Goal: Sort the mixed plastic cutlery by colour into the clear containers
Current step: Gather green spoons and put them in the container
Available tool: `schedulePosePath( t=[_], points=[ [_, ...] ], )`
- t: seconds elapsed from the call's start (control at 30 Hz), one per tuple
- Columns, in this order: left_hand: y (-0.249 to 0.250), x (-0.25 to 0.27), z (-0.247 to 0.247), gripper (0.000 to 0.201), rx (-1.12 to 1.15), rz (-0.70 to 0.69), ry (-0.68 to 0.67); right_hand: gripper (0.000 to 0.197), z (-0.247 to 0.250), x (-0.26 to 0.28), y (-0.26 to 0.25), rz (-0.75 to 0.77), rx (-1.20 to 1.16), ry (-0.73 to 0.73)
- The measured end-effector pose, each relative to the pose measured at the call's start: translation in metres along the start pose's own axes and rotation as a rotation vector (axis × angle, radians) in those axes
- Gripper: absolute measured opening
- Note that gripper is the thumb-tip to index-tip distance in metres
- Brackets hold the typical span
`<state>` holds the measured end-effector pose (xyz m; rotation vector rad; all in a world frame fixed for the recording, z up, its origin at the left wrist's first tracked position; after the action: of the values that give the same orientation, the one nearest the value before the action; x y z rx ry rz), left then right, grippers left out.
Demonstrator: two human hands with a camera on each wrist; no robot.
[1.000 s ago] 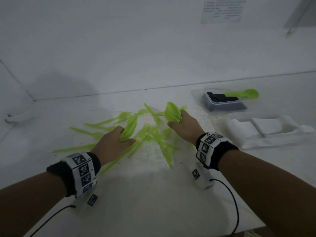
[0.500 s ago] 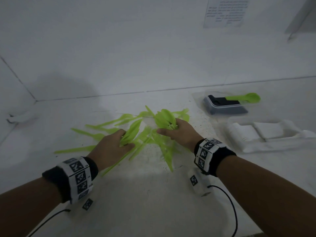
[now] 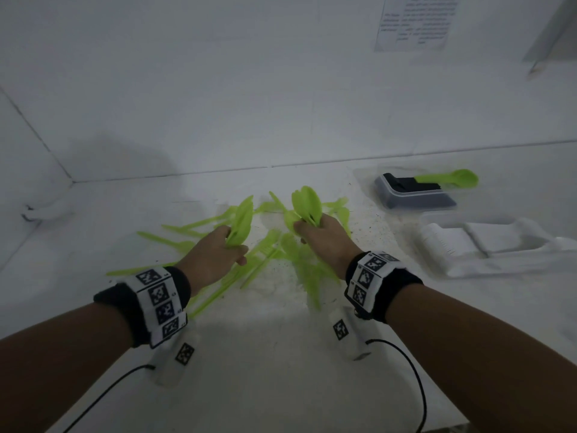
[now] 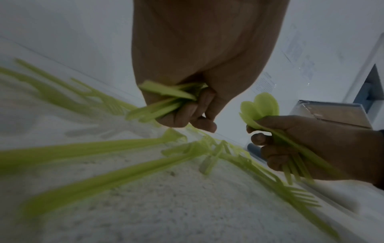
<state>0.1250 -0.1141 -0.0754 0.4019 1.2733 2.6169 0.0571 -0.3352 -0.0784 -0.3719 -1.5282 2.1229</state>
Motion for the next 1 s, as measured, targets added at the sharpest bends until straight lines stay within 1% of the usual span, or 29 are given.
schedulePosePath(
  t=[0.03, 0.07, 0.13, 0.2, 0.27, 0.37, 0.43, 0.5, 0.6, 0.67, 0.8, 0.9, 1.0],
  points=[
    [-0.002, 0.001, 0.004, 0.050, 0.018, 0.009, -0.004, 0.022, -0.008, 0.000, -0.001, 0.010, 0.031, -0.009],
    [-0.006, 0.001, 0.009, 0.045, 0.044, 0.016, -0.010, 0.025, -0.014, 0.000, -0.004, 0.021, 0.059, -0.014],
    [-0.011, 0.006, 0.021, 0.034, 0.091, 0.025, -0.009, 0.021, -0.025, 0.000, -0.008, 0.029, 0.068, -0.015],
    [-0.018, 0.012, 0.037, 0.036, 0.104, 0.033, 0.027, 0.015, -0.033, -0.002, -0.010, 0.017, 0.052, -0.006],
    [-0.030, 0.015, 0.050, 0.035, 0.102, 0.057, 0.078, 0.014, -0.042, -0.003, -0.010, -0.003, 0.037, 0.008],
    [-0.053, 0.021, 0.052, 0.020, 0.238, 0.181, 0.067, 0.018, -0.056, 0.000, -0.015, 0.005, 0.029, 0.013],
    [-0.060, 0.027, 0.051, 0.011, 0.266, 0.188, 0.047, 0.022, -0.068, 0.004, -0.019, 0.021, 0.018, -0.008],
    [-0.056, 0.032, 0.049, 0.017, 0.273, 0.150, 0.045, 0.025, -0.078, 0.009, -0.024, 0.021, -0.015, -0.027],
    [-0.048, 0.035, 0.050, 0.022, 0.356, 0.119, 0.061, 0.028, -0.092, 0.016, -0.033, 0.008, -0.067, -0.060],
    [-0.043, 0.035, 0.049, 0.020, 0.422, 0.134, 0.059, 0.025, -0.099, 0.021, -0.040, -0.002, -0.125, -0.084],
    [-0.033, 0.032, 0.042, 0.026, 0.542, 0.149, 0.051, 0.023, -0.108, 0.031, -0.046, -0.066, -0.263, -0.142],
    [-0.021, 0.031, 0.036, 0.026, 0.563, 0.116, 0.013, 0.023, -0.111, 0.034, -0.048, -0.087, -0.315, -0.174],
    [-0.005, 0.032, 0.029, 0.025, 0.570, 0.053, -0.054, 0.022, -0.110, 0.033, -0.046, -0.114, -0.363, -0.164]
  ],
)
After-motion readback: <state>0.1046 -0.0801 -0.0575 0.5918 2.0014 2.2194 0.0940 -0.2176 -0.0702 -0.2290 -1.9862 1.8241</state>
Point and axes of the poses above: each hand's wrist, its own x-axis away from the middle knuckle, its own z-axis out of the back of the hand, y = z × x, the point moved 10 cm from there along -x, towards the middle knuckle, and after that the axes turned 11 degrees about y, right-handed, at the moved point
